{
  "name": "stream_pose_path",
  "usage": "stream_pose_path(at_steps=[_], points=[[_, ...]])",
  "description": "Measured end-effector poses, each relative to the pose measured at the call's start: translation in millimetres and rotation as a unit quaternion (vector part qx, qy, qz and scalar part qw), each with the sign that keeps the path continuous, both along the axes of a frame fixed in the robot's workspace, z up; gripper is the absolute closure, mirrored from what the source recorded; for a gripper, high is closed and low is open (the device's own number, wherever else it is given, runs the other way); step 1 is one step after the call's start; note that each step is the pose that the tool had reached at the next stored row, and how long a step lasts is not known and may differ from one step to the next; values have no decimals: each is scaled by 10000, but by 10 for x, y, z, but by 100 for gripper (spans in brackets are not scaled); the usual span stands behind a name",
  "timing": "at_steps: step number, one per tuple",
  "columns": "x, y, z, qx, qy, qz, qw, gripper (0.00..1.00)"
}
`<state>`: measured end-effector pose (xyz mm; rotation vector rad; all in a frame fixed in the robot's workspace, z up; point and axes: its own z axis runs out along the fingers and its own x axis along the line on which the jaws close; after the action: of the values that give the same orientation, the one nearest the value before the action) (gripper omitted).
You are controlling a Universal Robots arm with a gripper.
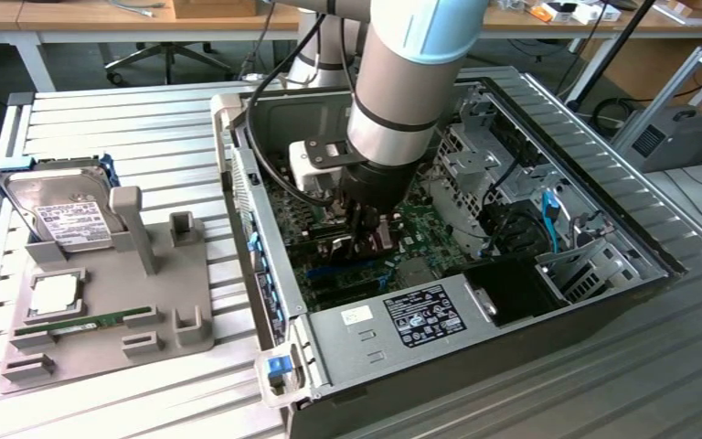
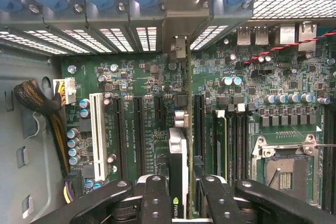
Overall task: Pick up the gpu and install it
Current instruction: 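Insert the gpu into the slot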
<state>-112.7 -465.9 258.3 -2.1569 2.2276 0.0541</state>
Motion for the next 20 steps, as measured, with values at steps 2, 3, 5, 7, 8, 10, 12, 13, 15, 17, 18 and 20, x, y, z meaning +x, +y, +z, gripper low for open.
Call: stream_pose_path(at_steps=[2, 3, 5, 7, 8, 10, 12, 13, 15, 17, 18, 20], points=[[0, 1, -2, 2, -1, -1, 10000, 73], [0, 1, -9, 4, -2, -1, 10000, 73], [0, 0, -21, 1, 0, -1, 10000, 73], [0, 0, -21, 1, 0, -1, 10000, 73], [0, 0, -22, 1, -1, -1, 10000, 73], [0, 0, -23, 2, -1, 0, 10000, 73], [0, 0, -27, 1, -1, -1, 10000, 73], [0, 0, -28, 1, 0, 0, 10000, 73], [0, 0, -32, 0, 0, 0, 10000, 73], [0, 0, -37, 1, 0, -1, 10000, 73], [0, 0, -39, 0, 0, -2, 10000, 73], [0, 0, -42, 0, 0, -3, 10000, 73]])
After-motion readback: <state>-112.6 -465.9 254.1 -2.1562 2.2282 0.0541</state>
